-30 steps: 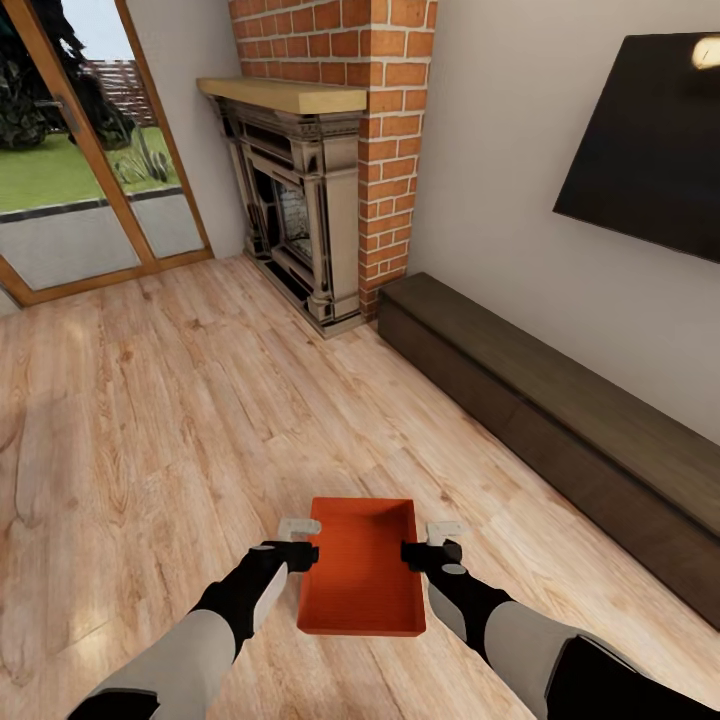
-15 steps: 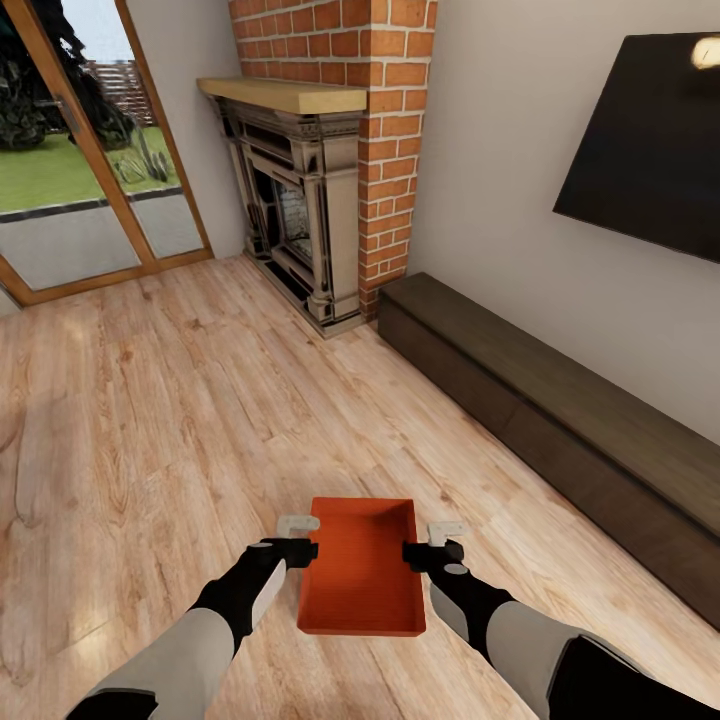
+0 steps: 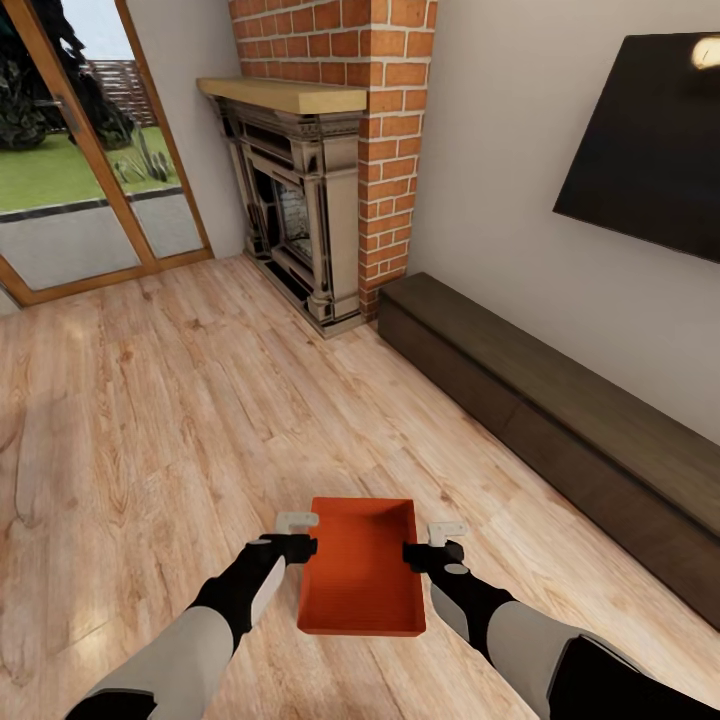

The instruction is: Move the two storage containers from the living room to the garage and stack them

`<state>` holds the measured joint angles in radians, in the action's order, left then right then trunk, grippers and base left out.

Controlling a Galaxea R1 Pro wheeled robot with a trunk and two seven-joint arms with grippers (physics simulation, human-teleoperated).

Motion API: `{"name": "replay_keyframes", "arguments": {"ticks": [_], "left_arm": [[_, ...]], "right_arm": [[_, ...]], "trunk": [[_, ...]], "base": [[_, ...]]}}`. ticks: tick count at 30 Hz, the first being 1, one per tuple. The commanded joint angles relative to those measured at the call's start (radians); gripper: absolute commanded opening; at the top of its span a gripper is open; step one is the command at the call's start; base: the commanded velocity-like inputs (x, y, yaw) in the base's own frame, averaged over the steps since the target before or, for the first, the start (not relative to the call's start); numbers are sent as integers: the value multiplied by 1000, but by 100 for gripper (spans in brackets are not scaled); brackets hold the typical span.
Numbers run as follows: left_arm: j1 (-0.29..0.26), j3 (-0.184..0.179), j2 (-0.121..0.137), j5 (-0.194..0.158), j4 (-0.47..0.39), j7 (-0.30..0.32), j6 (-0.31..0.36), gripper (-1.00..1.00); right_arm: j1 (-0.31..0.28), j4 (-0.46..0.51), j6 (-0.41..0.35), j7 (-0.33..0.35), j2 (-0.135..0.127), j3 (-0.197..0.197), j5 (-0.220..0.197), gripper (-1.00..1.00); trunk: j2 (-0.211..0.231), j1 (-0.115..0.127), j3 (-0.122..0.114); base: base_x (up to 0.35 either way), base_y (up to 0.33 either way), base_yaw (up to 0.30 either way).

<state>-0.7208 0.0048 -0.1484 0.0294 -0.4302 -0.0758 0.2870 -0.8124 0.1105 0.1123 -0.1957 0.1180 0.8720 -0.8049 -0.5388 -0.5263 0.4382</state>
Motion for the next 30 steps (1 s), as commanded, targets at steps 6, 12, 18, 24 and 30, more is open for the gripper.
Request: {"name": "replay_keyframes", "arguments": {"ticks": [6,12,18,24,30], "left_arm": [[0,1,0,3,-8,-3,6,100],[0,1,-4,4,-12,-11,9,100],[0,2,-9,4,-14,-14,16,100],[0,5,-11,3,-16,-26,17,100],[0,6,-11,3,-16,-28,17,100]], "right_arm": [[-1,0,3,-1,-1,9,-8,100],[-1,0,3,-1,-1,8,-8,100],[-1,0,3,-1,-3,7,-10,100],[-1,0,3,-1,-4,7,-10,100],[-1,0,3,-1,-5,7,-10,100]], "trunk": [[-1,0,1],[-1,0,1],[-1,0,1],[-1,0,1],[-43,-23,20]], "base": [[0,0,0],[0,0,0],[0,0,0],[0,0,0],[0,0,0]]}}
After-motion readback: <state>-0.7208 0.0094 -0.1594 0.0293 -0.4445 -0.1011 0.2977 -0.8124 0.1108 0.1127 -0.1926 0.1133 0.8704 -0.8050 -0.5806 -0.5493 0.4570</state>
